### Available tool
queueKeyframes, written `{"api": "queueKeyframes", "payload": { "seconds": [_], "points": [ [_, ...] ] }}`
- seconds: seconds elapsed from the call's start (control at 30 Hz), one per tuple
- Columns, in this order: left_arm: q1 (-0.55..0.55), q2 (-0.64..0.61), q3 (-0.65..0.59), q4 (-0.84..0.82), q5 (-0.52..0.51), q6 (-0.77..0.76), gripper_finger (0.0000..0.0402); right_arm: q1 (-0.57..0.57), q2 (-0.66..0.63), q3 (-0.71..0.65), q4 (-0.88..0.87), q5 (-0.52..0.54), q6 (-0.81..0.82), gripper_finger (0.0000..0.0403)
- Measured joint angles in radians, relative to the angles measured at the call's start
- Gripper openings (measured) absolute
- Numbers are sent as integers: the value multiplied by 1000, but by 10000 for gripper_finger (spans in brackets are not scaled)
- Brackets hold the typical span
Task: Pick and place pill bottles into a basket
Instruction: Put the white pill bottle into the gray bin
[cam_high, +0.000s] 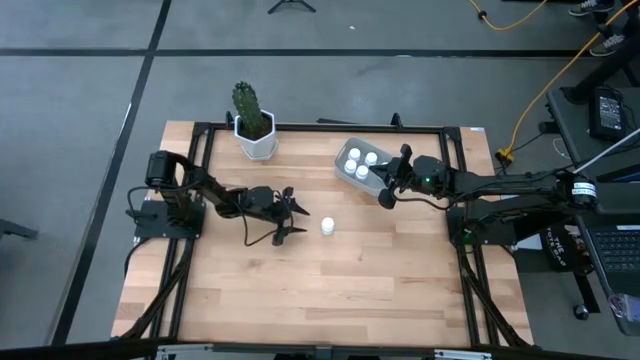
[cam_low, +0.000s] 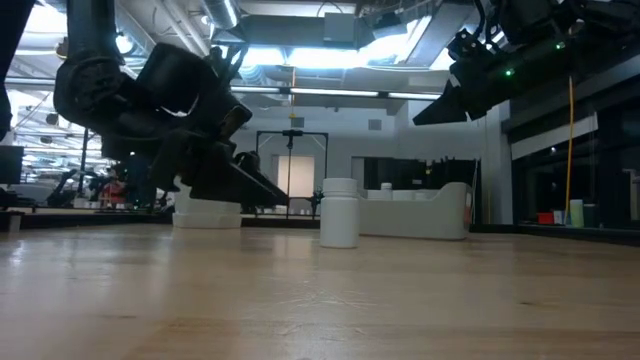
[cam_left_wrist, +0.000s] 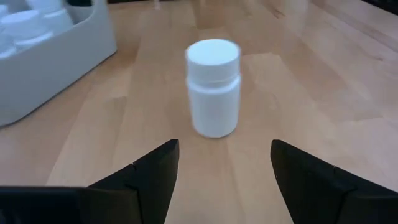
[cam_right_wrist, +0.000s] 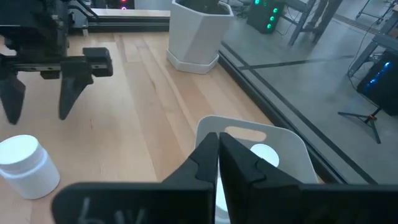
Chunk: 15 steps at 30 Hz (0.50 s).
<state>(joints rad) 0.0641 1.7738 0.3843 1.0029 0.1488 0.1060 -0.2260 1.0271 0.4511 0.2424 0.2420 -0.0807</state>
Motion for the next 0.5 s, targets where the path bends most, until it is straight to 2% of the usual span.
{"api": "queueKeyframes", "payload": {
  "seconds": [0.23,0.5],
  "points": [
    [-16,41,60,-51,-1,12,246,0,0,0,0,0,-2,19],
    [-12,163,144,-61,10,12,246,0,0,0,-1,0,-2,19]
  ]
}}
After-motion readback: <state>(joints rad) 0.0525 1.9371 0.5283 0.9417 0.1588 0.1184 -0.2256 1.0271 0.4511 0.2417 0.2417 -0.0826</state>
